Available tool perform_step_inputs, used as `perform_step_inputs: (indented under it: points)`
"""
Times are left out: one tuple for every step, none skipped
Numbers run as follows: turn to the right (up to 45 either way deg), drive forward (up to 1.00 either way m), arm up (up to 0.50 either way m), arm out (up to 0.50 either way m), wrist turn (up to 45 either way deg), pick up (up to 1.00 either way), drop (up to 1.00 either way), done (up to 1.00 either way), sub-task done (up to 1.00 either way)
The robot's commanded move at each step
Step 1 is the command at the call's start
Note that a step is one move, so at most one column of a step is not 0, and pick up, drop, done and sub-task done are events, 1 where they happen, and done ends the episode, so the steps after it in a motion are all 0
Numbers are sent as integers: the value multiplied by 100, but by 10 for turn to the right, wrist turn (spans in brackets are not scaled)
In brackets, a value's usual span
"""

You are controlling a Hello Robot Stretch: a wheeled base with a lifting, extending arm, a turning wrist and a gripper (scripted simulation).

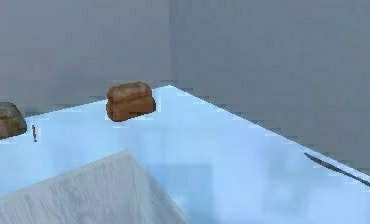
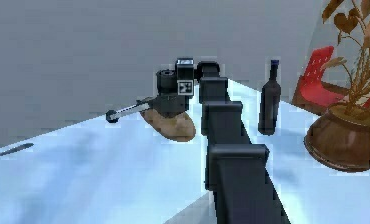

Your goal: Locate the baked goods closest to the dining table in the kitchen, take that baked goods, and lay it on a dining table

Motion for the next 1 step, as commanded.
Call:
perform_step_inputs:
  points:
    - [0, 0, 0, 0, 450, 0, 0, 0, 0]
